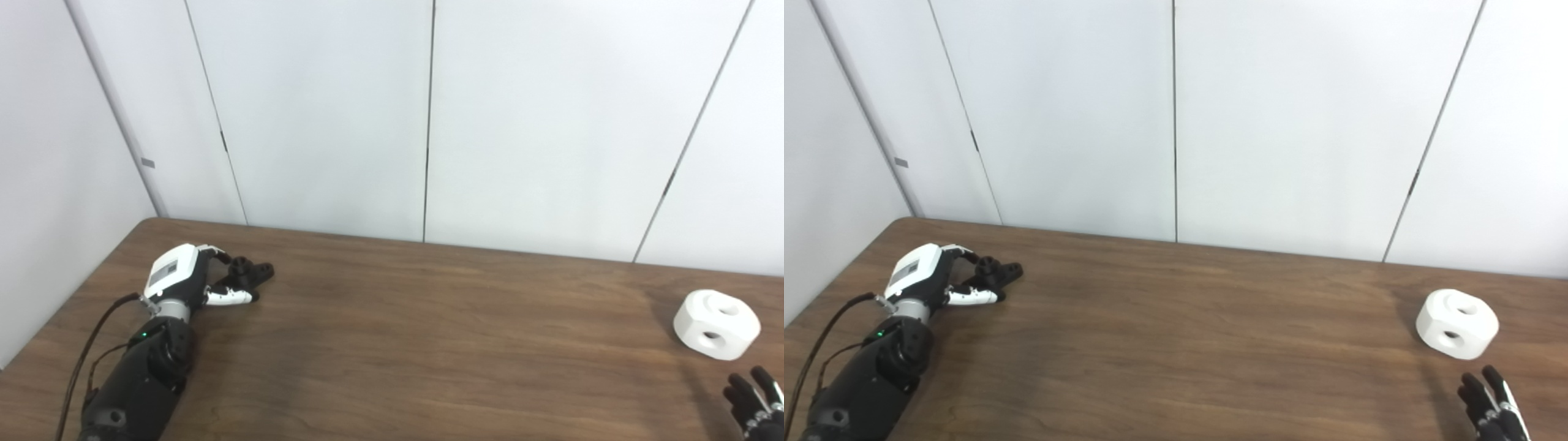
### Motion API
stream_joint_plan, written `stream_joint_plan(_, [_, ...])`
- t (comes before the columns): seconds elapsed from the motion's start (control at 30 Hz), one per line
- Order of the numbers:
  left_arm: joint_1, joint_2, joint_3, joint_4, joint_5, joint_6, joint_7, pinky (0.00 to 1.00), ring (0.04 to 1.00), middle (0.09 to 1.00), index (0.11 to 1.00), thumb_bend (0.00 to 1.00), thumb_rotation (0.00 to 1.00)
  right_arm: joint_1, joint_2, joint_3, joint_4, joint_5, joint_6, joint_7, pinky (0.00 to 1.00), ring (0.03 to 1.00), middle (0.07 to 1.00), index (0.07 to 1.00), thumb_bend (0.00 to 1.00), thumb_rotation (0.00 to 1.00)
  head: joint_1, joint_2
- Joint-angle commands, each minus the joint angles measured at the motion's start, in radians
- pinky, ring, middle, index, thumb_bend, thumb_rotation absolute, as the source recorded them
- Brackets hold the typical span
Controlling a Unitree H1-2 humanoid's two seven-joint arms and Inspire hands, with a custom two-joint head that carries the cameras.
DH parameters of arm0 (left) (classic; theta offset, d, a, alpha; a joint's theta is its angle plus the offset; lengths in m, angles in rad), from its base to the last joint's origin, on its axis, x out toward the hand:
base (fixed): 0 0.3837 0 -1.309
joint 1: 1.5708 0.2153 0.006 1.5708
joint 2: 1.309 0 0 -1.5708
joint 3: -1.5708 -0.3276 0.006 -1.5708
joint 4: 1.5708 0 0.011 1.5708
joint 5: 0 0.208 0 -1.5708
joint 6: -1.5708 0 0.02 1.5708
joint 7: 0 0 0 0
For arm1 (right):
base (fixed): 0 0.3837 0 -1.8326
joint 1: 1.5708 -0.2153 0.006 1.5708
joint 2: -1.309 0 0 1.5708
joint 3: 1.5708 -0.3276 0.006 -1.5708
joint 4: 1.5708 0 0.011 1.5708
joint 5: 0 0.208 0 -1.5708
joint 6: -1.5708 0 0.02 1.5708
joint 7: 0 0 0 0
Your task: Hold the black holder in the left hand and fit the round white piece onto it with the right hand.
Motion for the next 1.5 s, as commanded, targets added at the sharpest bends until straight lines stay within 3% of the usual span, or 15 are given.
stream_joint_plan(0.0, [-0.034,0.038,-0.005,-0.034,0.027,0.008,0.013,1.00,0.949,0.882,0.696,0.91,0.33,0.037,0.023,0.007,0.017,-0.001,-0.002,-0.006,1.00,0.937,0.924,0.961,0.65,0.80,0.000,0.002])
stream_joint_plan(0.37, [-0.041,0.049,-0.033,-0.047,0.040,0.096,-0.066,1.00,0.953,0.875,0.694,0.87,0.38,0.043,0.019,0.005,0.005,-0.001,0.018,-0.005,0.98,0.936,0.921,0.958,0.67,0.80,-0.002,0.006])
stream_joint_plan(0.83, [-0.051,0.048,-0.042,-0.035,0.034,0.105,-0.094,0.99,0.942,0.862,0.645,0.82,0.34,0.042,0.020,0.003,0.000,-0.005,0.020,-0.005,0.98,0.928,0.918,0.953,0.65,0.80,-0.005,0.009])
stream_joint_plan(1.3, [-0.058,0.032,-0.032,0.001,-0.008,0.048,-0.046,0.95,0.899,0.792,0.552,0.79,0.24,0.046,0.016,0.005,-0.005,-0.021,0.016,-0.004,0.98,0.935,0.912,0.952,0.63,0.82,-0.013,0.014])
stream_joint_plan(1.33, [-0.056,0.031,-0.032,-0.001,-0.011,0.038,-0.042,0.94,0.890,0.785,0.546,0.78,0.23,0.047,0.017,0.005,-0.006,-0.016,0.017,-0.003,0.98,0.936,0.913,0.951,0.62,0.81,-0.013,0.014])
stream_joint_plan(1.4, [-0.046,0.026,-0.017,-0.007,-0.031,-0.010,-0.015,0.89,0.875,0.768,0.499,0.58,0.10,0.046,0.021,0.003,-0.005,-0.012,0.013,-0.005,0.96,0.930,0.911,0.945,0.63,0.80,-0.016,0.016])
stream_joint_plan(1.47, [-0.042,0.020,-0.005,-0.005,-0.045,-0.039,0.010,0.83,0.864,0.756,0.488,0.53,0.07,0.046,0.023,0.002,-0.005,-0.006,0.010,-0.004,0.95,0.924,0.907,0.941,0.63,0.78,-0.016,0.017])
